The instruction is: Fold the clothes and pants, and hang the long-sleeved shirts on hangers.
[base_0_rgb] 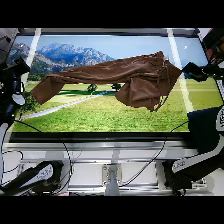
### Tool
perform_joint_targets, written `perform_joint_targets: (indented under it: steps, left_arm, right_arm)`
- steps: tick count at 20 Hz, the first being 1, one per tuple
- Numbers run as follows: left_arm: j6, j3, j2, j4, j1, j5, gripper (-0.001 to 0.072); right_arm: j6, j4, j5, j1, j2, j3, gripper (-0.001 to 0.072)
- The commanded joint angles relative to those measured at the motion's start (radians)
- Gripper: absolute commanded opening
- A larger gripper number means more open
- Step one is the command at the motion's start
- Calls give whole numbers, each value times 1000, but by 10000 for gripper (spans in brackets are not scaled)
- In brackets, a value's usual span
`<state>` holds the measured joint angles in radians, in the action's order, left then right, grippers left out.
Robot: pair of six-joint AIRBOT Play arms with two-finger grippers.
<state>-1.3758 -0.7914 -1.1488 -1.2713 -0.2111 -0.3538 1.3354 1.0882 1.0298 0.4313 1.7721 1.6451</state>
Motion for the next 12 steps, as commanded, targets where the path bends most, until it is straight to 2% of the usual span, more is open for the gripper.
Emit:
perform_joint_targets:
  steps: [1,6,9,10,11,12]
  left_arm:
    - [1,0,3,0,19,60,702]
    - [1,0,4,0,37,72,702]
    - [0,0,4,0,54,145,698]
    - [0,0,4,0,72,209,590]
    - [4,0,4,-3,97,285,349]
    - [21,0,4,-26,138,365,196]
  right_arm:
    - [-1,-13,31,-18,29,3,681]
    - [-1,44,-68,-27,29,3,676]
    - [-1,35,-74,-29,29,3,676]
    - [-1,35,-71,-29,29,3,676]
    - [-1,36,-79,-29,29,3,668]
    - [-1,37,-92,-29,29,3,583]
